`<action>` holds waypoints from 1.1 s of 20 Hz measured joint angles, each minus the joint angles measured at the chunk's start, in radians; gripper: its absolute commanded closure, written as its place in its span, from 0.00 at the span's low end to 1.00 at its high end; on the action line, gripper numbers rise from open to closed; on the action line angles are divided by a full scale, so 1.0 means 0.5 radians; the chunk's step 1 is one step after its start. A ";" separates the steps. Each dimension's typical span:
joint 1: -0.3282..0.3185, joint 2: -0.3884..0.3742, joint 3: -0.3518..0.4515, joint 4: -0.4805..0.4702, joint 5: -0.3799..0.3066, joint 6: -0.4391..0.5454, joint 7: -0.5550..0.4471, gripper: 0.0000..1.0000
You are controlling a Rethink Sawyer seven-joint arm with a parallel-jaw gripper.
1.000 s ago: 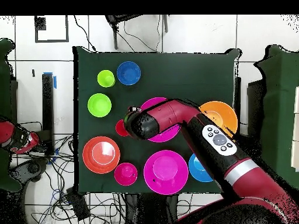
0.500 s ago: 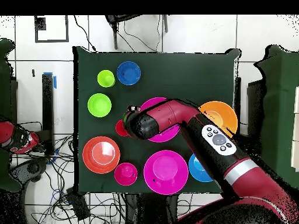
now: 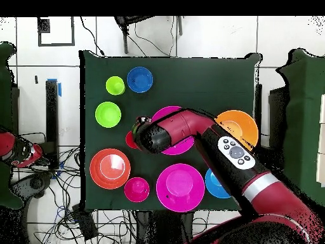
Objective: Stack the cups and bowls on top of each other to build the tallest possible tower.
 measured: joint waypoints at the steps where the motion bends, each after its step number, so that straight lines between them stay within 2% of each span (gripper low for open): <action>1: 0.003 0.000 0.000 0.006 0.001 0.000 0.000 0.00; 13: 0.087 -0.020 -0.014 0.083 0.005 0.000 0.000 0.00; 22: 0.147 -0.040 -0.032 0.090 -0.002 -0.080 0.000 0.00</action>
